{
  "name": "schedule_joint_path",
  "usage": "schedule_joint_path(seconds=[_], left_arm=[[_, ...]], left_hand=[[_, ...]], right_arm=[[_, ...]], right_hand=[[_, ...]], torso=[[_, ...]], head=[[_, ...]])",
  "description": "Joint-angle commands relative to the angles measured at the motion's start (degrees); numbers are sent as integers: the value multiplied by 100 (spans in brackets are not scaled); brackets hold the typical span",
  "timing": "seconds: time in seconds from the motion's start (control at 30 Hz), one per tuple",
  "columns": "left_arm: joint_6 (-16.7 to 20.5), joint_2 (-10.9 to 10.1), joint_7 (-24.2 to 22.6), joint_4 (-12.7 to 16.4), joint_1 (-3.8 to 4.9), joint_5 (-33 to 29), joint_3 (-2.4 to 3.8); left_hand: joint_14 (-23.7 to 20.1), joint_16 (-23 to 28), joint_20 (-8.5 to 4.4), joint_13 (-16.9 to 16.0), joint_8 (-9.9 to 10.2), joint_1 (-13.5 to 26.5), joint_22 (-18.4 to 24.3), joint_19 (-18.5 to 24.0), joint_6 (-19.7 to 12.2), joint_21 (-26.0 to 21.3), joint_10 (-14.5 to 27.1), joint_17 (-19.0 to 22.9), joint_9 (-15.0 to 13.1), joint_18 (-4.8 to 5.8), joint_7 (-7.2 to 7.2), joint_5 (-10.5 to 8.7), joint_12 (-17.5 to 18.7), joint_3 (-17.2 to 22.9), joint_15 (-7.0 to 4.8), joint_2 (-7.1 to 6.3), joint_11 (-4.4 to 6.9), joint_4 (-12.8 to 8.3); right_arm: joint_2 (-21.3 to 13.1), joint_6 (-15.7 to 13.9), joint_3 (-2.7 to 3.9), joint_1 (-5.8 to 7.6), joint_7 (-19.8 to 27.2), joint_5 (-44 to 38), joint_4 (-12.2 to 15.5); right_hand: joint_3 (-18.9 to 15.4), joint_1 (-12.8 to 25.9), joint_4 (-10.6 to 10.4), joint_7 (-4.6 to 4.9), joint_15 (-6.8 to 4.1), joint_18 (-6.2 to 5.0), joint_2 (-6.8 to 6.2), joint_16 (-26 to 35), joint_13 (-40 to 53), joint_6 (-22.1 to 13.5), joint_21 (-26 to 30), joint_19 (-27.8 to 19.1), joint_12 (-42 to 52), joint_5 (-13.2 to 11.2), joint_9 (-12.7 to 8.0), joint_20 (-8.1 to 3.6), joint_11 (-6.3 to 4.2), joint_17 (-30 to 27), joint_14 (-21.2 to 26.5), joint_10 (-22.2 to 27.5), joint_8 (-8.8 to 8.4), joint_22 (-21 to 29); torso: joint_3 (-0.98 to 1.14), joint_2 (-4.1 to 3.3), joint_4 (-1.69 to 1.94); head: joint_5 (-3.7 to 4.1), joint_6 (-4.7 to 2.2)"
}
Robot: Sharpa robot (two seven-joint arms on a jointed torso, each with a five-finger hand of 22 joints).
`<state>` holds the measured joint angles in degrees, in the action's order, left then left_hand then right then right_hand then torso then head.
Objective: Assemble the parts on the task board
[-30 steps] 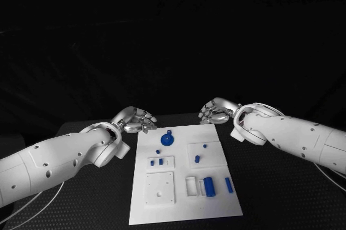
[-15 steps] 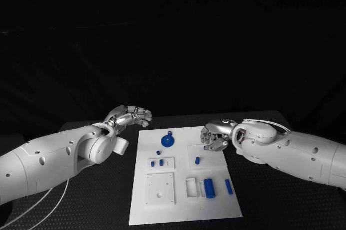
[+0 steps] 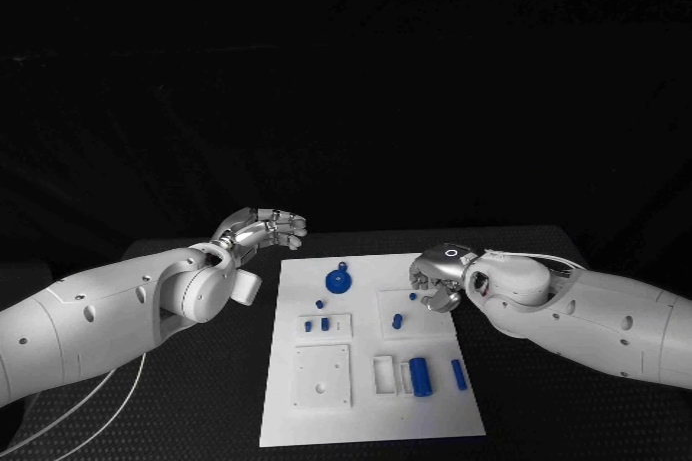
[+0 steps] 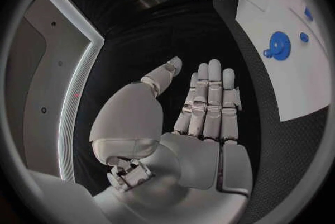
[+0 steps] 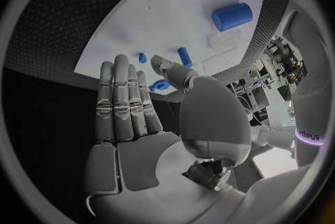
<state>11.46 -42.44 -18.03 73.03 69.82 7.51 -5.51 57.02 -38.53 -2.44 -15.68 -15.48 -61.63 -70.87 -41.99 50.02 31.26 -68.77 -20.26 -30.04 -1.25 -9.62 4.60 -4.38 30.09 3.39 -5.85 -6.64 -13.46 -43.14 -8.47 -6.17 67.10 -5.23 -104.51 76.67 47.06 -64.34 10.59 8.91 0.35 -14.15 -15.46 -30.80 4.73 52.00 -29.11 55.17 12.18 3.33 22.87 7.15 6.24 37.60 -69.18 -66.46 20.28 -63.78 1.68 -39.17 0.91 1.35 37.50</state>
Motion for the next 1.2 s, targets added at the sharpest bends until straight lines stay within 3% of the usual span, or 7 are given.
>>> schedule_joint_path(seconds=[0.03,0.33,0.87,1.2], left_arm=[[-100,0,-99,9,3,-111,4],[-138,5,-84,11,2,-126,4],[-146,1,-60,18,2,-135,4],[-157,-11,-44,45,3,-138,4]], left_hand=[[5,43,43,7,13,78,-8,-5,-33,-27,36,-10,7,-35,-9,-22,31,-46,34,2,9,4],[36,79,43,20,21,109,-15,-19,-53,-39,55,-40,12,-41,-18,-18,32,-60,30,18,0,10],[67,126,40,32,49,135,-25,-37,-113,-58,62,-85,25,-47,-41,-3,25,-70,25,24,-1,11],[84,145,38,36,59,151,-30,-47,-138,-66,64,-108,30,-48,-51,1,21,-75,21,26,-1,16]], right_arm=[[66,-64,-19,-10,-115,-265,-70],[249,-95,-29,-115,-62,-225,-300],[458,-95,-35,-198,4,-198,-585],[556,50,-89,-264,2,-215,-680]], right_hand=[[24,2,-10,1,-4,-85,-54,22,-4,50,31,44,-34,-35,-5,16,5,10,-43,-48,-6,-11],[84,3,-61,2,-4,-85,-24,48,-4,55,40,52,-70,-41,-5,15,5,42,-48,-64,-5,-13],[179,-37,-51,-12,-10,-85,134,91,1,87,54,54,-124,-41,2,8,-3,109,-61,-113,12,-26],[226,-60,40,-43,-24,-85,240,119,23,164,52,59,-136,-41,21,10,-24,180,-82,-206,53,-55]], torso=[[3,-2,10],[18,-1,1],[13,-4,6],[15,-8,3]], head=[[-10,20],[-56,57],[-96,98],[-111,131]])
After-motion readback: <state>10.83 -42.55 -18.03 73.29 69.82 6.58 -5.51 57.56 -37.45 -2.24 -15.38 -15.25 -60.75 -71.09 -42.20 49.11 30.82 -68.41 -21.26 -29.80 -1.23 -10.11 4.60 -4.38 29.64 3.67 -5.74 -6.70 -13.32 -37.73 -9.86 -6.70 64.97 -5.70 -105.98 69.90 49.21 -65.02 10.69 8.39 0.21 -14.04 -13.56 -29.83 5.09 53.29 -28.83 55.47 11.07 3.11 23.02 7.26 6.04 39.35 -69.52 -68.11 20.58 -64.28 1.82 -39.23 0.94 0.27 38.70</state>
